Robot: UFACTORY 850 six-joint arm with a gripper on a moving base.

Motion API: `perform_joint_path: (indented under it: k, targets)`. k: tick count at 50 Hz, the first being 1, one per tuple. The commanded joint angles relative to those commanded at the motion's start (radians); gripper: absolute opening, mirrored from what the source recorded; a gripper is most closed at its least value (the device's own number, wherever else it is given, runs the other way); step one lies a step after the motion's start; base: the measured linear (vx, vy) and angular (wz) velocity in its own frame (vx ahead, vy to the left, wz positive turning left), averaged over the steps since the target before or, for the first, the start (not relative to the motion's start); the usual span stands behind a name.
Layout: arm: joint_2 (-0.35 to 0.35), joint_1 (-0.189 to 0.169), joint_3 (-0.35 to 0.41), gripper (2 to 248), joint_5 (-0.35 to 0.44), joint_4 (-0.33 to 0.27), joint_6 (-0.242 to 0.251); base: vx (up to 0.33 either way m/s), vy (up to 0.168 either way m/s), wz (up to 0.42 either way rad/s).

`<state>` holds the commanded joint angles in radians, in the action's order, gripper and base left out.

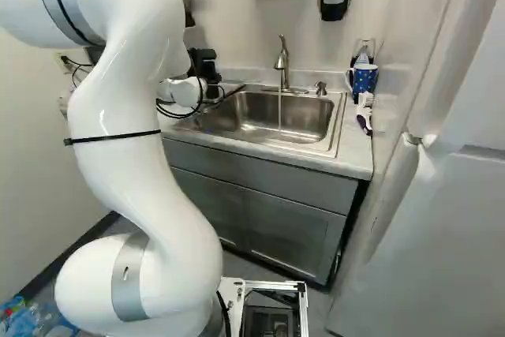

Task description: Rinse the cup and place it in the tray

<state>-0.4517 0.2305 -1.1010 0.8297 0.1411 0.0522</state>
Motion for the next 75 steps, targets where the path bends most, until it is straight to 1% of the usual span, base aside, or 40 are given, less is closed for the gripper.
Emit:
perform_joint_path:
  k: [1,2,6,7,11,12,16,17,22,23,51,75]
  targets:
    - [0.0,0.0,0.0,124,0.0,0.0,0.0,0.0,0.0,0.0]
    - [0.0,0.0,0.0,137,0.0,0.0,0.0,0.0,0.0,0.0]
    - [0.0,0.0,0.0,137,0.0,0.0,0.0,0.0,0.0,0.0]
    - [0.0,0.0,0.0,170,0.0,0.0,0.0,0.0,0.0,0.0]
    - [0.0,0.0,0.0,170,0.0,0.0,0.0,0.0,0.0,0.0]
    - [0.0,0.0,0.0,205,0.0,0.0,0.0,0.0,0.0,0.0]
    - [0.0,0.0,0.0,205,0.0,0.0,0.0,0.0,0.0,0.0]
    - [0.0,0.0,0.0,240,0.0,0.0,0.0,0.0,0.0,0.0]
    - [0.0,0.0,0.0,240,0.0,0.0,0.0,0.0,0.0,0.0]
    - [0.001,0.0,0.0,247,0.0,0.0,0.0,0.0,0.0,0.0]
    - [0.036,0.0,-0.014,247,0.0,-0.001,0.0,0.0,0.0,0.0]
    - [0.066,-0.001,-0.031,247,0.0,-0.031,0.0,0.0,0.0,0.0]
